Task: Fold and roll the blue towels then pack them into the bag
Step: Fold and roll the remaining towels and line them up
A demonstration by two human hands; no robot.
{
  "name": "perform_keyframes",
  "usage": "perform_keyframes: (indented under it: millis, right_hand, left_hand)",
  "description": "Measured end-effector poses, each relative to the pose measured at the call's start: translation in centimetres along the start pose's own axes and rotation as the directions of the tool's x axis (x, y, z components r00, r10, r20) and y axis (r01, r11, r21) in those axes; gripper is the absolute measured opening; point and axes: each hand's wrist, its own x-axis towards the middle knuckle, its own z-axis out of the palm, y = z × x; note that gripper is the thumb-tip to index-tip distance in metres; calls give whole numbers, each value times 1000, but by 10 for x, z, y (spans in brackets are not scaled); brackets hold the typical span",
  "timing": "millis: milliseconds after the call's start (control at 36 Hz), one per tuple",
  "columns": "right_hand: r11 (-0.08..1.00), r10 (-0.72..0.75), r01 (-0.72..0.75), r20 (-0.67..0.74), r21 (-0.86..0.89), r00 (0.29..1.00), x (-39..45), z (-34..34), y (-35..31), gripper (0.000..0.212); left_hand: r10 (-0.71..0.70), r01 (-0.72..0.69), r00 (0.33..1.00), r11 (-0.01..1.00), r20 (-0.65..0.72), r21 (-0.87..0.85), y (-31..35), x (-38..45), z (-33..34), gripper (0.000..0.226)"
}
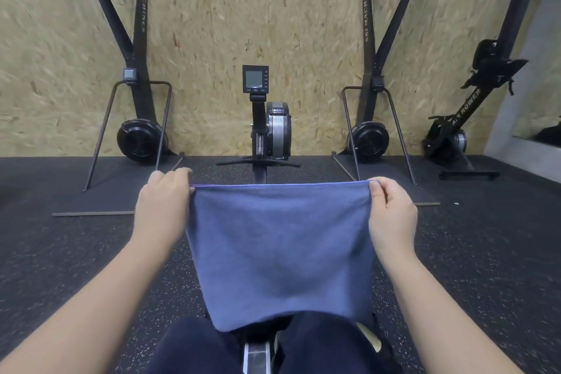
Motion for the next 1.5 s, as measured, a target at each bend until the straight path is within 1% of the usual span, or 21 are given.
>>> perform_keyframes:
  millis: [111, 194, 250, 333, 389, 417, 472, 528, 667, 722, 806, 889, 972, 1083, 1194, 1306, 1361, 1417, 1500]
  right_hand:
    - [994, -99, 96, -65, -49, 993, 0, 5, -2, 19]
    - [988, -131, 123, -83, -96, 988, 3, 8, -5, 26]
    - [996, -68, 64, -59, -54, 996, 4, 8, -10, 26]
    - [995, 79, -80, 12, 52, 997, 4, 7, -16, 16]
    - [991, 114, -116, 34, 61, 993, 3, 5, -18, 16]
    - [990, 124, -127, 40, 65, 991, 3, 5, -18, 17]
    - [986, 141, -145, 50, 88, 989, 3, 6, -17, 19]
    - [983, 148, -153, 65, 99, 987, 4, 6, -16, 24]
    - [991, 114, -124, 148, 60, 982, 6, 5, -17, 34]
    - [992, 100, -111, 160, 61, 982, 7, 5, -16, 33]
    - [993, 105, -111, 132, 40, 986, 10, 3, -15, 27]
    - [987, 162, -163, 134, -3, 978, 11, 3, -15, 22]
    - [984, 180, -179, 159, -22, 971, 9, 6, -19, 22]
    - [985, 169, -173, 212, 1, 963, 6, 12, -31, 24]
    - [978, 134, -175, 304, 112, 943, 7, 17, -48, 24]
    - [971, 77, -153, 365, 184, 928, 9, 19, -66, 23]
    - [968, 74, -162, 396, 193, 915, 9, 22, -73, 22]
    - [960, 74, -177, 412, 218, 908, 8, 26, -78, 21]
    - [965, 41, -142, 412, 219, 910, 3, 29, -86, 21]
  left_hand:
    - [48, -52, 995, 997, 83, 52, 2, -2, 1, 30]
    - [19, -25, 994, 999, 111, 46, 3, -2, 1, 27]
    - [-23, 23, 996, 1000, 91, -1, 6, -3, 1, 21]
    - [-141, 154, 987, 962, 73, -227, 12, -4, 0, 7]
    - [-229, 255, 967, 888, 113, -383, 14, -3, 1, 8]
    - [-258, 294, 956, 843, 139, -450, 13, -2, 2, 13]
    - [-323, 384, 923, 727, 210, -569, 14, -1, 2, 20]
    - [-393, 476, 876, 610, 280, -633, 17, -2, 1, 13]
    - [-460, 488, 844, 441, 277, -753, 19, -8, 2, 13]
    - [-477, 484, 835, 396, 275, -780, 19, -8, 1, 13]
    - [-487, 472, 829, 348, 274, -810, 20, -6, -5, 14]
    - [-486, 492, 812, 269, 325, -828, 18, -3, -9, 14]
    - [-462, 501, 804, 190, 373, -844, 19, -2, -13, 12]
    - [-389, 482, 833, 163, 393, -861, 33, -1, -25, 21]
    - [-296, 418, 884, 149, 363, -896, 48, -2, -45, 27]
    - [-145, 330, 941, 202, 305, -922, 60, -3, -63, 34]
    - [-46, 268, 963, 262, 265, -927, 65, -3, -68, 43]
    - [40, 208, 972, 319, 232, -925, 67, -4, -69, 45]
    - [97, 165, 972, 372, 215, -913, 71, -5, -68, 40]
